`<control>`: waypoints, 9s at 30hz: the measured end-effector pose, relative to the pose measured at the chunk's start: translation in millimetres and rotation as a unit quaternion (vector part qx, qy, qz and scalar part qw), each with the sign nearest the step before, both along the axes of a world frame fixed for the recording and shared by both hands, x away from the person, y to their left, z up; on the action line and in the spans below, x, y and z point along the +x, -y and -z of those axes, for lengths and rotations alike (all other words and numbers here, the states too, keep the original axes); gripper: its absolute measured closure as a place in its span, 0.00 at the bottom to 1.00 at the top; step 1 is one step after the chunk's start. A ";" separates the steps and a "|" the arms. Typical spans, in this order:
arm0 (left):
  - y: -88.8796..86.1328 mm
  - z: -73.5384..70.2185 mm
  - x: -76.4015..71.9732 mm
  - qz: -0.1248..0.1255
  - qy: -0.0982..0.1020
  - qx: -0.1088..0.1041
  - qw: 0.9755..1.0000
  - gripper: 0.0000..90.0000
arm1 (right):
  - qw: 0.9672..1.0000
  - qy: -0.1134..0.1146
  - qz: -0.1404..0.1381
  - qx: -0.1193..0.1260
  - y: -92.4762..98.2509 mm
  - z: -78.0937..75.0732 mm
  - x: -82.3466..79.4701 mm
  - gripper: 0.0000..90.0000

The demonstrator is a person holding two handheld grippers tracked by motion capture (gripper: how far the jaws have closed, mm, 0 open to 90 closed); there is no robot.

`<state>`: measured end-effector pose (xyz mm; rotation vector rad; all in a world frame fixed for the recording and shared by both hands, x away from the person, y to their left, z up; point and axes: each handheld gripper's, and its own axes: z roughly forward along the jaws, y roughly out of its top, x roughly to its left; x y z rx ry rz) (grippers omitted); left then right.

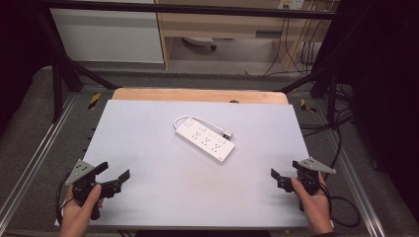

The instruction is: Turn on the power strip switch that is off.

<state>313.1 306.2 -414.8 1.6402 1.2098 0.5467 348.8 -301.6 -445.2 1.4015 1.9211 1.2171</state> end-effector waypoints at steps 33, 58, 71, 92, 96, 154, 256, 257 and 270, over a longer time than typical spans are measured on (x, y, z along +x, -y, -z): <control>11.8 5.8 4.4 0.028 -0.020 0.032 0.999 0.08 | 1.000 0.003 -0.029 -0.006 -7.0 -16.6 -1.6 0.04; 12.3 8.0 4.9 0.032 -0.027 0.038 0.998 0.08 | 0.999 0.002 -0.045 0.012 -14.7 -27.8 -2.9 0.03; 12.5 8.1 5.0 0.032 -0.025 0.037 0.999 0.08 | 0.999 0.016 -0.036 0.013 -19.5 -47.6 9.0 0.03; 13.8 9.7 5.6 0.034 -0.031 0.042 0.998 0.08 | 0.998 0.026 -0.057 0.009 -33.1 -77.8 32.1 0.03; 14.1 9.8 5.6 0.035 -0.031 0.042 0.998 0.08 | 0.998 0.028 -0.058 0.007 -36.2 -81.7 36.5 0.04; 14.6 10.6 7.0 0.039 -0.036 0.048 0.997 0.08 | 0.995 0.066 -0.075 0.010 -98.6 -80.5 119.4 1.00; 15.1 9.8 7.2 0.044 -0.037 0.049 0.997 0.08 | 0.994 0.005 -0.108 -0.012 -186.5 -21.4 164.3 1.00; 15.0 9.8 7.2 0.044 -0.037 0.048 0.997 0.08 | 0.994 0.004 -0.109 -0.012 -187.1 -20.9 164.3 1.00; 14.9 9.9 7.3 0.045 -0.037 0.047 0.997 0.08 | 0.993 -0.005 -0.114 -0.015 -196.4 -11.6 164.4 1.00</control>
